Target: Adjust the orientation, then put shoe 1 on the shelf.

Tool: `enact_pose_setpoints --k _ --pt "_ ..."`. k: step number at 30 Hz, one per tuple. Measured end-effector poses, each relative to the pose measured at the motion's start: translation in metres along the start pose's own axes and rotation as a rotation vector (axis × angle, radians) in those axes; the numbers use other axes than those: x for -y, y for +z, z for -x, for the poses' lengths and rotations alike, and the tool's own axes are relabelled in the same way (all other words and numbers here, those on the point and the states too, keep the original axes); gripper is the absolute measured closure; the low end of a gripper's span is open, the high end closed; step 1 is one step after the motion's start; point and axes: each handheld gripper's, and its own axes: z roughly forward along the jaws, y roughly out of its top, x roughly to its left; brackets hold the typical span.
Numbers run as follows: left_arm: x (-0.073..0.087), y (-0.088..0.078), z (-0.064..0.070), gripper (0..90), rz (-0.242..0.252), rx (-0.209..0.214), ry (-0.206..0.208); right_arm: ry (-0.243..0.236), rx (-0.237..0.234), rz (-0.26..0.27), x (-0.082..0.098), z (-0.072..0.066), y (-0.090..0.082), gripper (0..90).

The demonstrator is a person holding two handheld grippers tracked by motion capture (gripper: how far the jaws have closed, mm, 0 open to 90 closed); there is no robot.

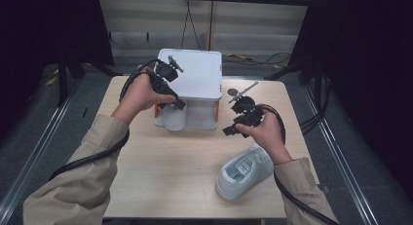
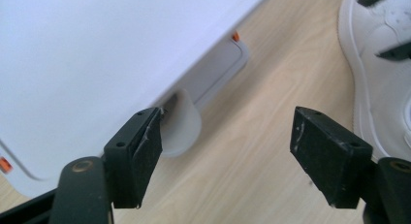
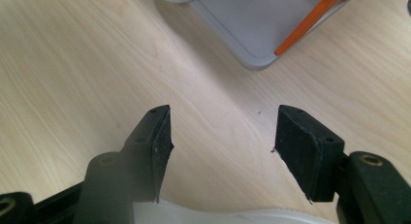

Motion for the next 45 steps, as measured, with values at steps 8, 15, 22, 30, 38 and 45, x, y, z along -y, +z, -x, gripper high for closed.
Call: enact_pose_setpoints --k 8,15,22,30,38,45 --pt "-0.009 0.015 -0.034 25.4 0.005 -0.031 -0.081 -0.002 -0.017 -0.036 0.022 -0.001 0.005 35.5" --pt "-0.014 0.029 -0.048 25.9 0.018 -0.038 -0.11 0.019 -0.026 -0.055 0.041 -0.005 0.003 34.2" --pt "-0.013 0.034 -0.05 23.8 0.043 -0.038 -0.138 -0.003 -0.02 -0.073 0.052 -0.015 -0.002 33.7" --pt "-0.01 0.033 -0.047 22.9 0.048 -0.064 -0.128 -0.007 -0.027 -0.103 0.06 -0.026 -0.004 33.2" --pt "-0.007 0.028 -0.053 25.4 0.04 -0.063 -0.159 0.011 -0.004 -0.114 0.066 -0.02 -0.015 31.4" --pt "-0.006 0.031 -0.062 21.9 0.072 -0.091 -0.203 -0.025 0.011 -0.163 0.07 -0.014 -0.001 25.1"
